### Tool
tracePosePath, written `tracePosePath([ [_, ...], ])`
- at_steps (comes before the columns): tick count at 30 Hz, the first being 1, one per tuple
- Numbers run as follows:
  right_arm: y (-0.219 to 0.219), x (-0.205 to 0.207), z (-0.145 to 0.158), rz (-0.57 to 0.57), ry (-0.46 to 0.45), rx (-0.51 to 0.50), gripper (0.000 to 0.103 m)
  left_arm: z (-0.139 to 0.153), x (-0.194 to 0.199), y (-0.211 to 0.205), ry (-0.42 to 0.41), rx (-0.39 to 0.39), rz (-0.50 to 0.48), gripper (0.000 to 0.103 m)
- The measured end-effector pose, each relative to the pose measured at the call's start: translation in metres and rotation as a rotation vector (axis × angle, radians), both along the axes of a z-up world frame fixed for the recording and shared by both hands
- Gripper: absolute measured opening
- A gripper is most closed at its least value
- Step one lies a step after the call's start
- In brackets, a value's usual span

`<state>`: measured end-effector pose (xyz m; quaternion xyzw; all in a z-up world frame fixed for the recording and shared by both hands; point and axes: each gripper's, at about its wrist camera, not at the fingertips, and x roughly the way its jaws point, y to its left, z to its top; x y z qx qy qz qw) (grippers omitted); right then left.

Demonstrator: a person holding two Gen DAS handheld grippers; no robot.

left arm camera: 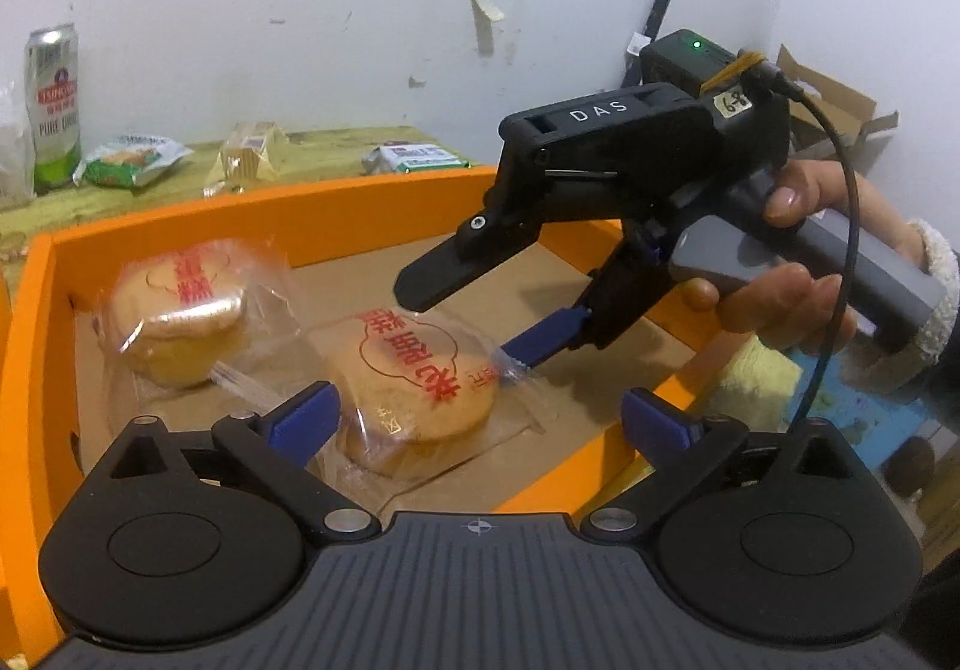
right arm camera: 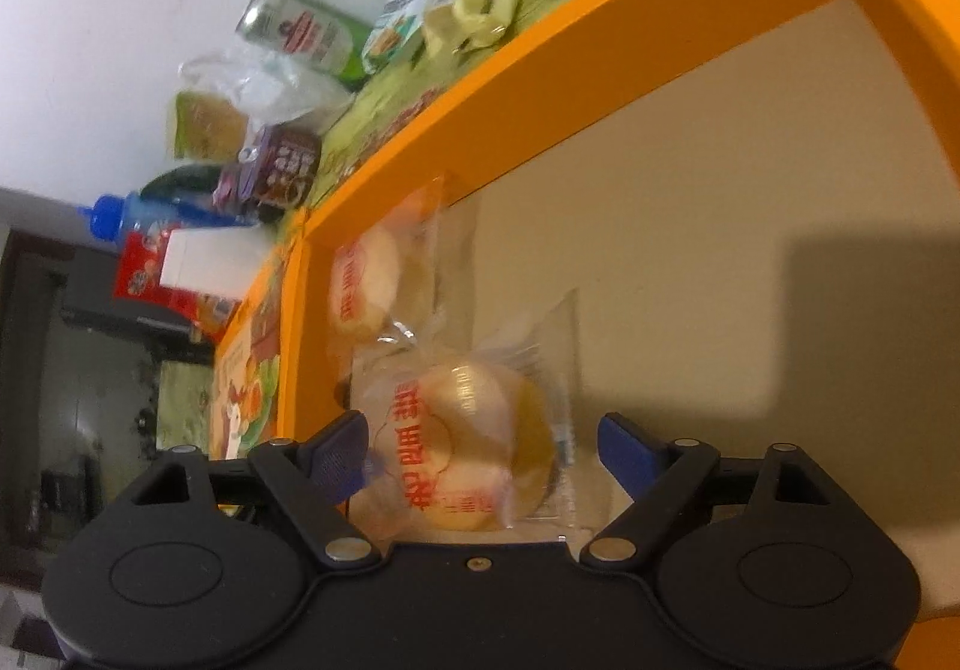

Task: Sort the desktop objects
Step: 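Lower the pastry into the tray beside the first one and open the right gripper, then nudge the second pastry flat in the tray with the right gripper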

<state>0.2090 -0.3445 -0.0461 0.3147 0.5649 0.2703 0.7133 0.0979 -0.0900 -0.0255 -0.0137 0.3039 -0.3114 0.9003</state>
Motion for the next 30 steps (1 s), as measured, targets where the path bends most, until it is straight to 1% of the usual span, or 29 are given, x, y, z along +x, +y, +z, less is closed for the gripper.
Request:
tracePosePath([
  [5, -0.001, -0.008, 0.0, 0.021, -0.009, 0.03, 0.083, -0.002, -0.002, 0.007, 0.012, -0.045, 0.019, 0.102],
  [7, -0.001, -0.012, 0.0, 0.029, -0.013, 0.041, 0.08, -0.003, -0.003, 0.01, 0.012, -0.058, 0.032, 0.103],
  [9, -0.002, -0.015, 0.0, 0.037, -0.017, 0.053, 0.069, -0.004, -0.003, 0.013, 0.013, -0.072, 0.038, 0.103],
  [10, -0.002, -0.016, 0.0, 0.041, -0.018, 0.059, 0.066, -0.004, -0.003, 0.014, 0.015, -0.082, 0.04, 0.103],
  [12, -0.005, -0.019, -0.001, 0.036, -0.018, 0.072, 0.058, -0.005, -0.003, 0.016, 0.019, -0.102, 0.042, 0.103],
  [15, -0.009, -0.022, 0.0, 0.018, -0.036, 0.068, 0.052, -0.006, -0.004, 0.017, 0.03, -0.123, 0.026, 0.103],
  [20, -0.003, -0.024, 0.023, 0.014, -0.183, -0.023, 0.052, -0.007, -0.003, 0.008, 0.061, -0.152, -0.028, 0.103],
  [23, 0.001, -0.023, 0.037, 0.004, -0.303, -0.135, 0.051, -0.008, -0.002, 0.0, 0.094, -0.19, -0.086, 0.103],
  [24, 0.001, -0.023, 0.04, -0.016, -0.343, -0.179, 0.051, -0.007, -0.003, -0.001, 0.095, -0.204, -0.103, 0.102],
  [25, 0.0, -0.022, 0.042, -0.037, -0.363, -0.204, 0.051, -0.005, -0.005, -0.001, 0.08, -0.211, -0.111, 0.102],
  [27, -0.007, -0.021, 0.044, -0.084, -0.368, -0.217, 0.052, 0.003, -0.008, 0.005, 0.02, -0.201, -0.081, 0.102],
  [28, -0.011, -0.02, 0.044, -0.096, -0.355, -0.203, 0.052, 0.007, -0.008, 0.008, -0.009, -0.191, -0.059, 0.103],
  [29, -0.016, -0.02, 0.043, -0.098, -0.325, -0.169, 0.054, 0.01, -0.006, 0.01, -0.029, -0.18, -0.034, 0.103],
  [30, -0.02, -0.02, 0.041, -0.101, -0.293, -0.139, 0.059, 0.012, -0.002, 0.011, -0.043, -0.169, -0.006, 0.103],
])
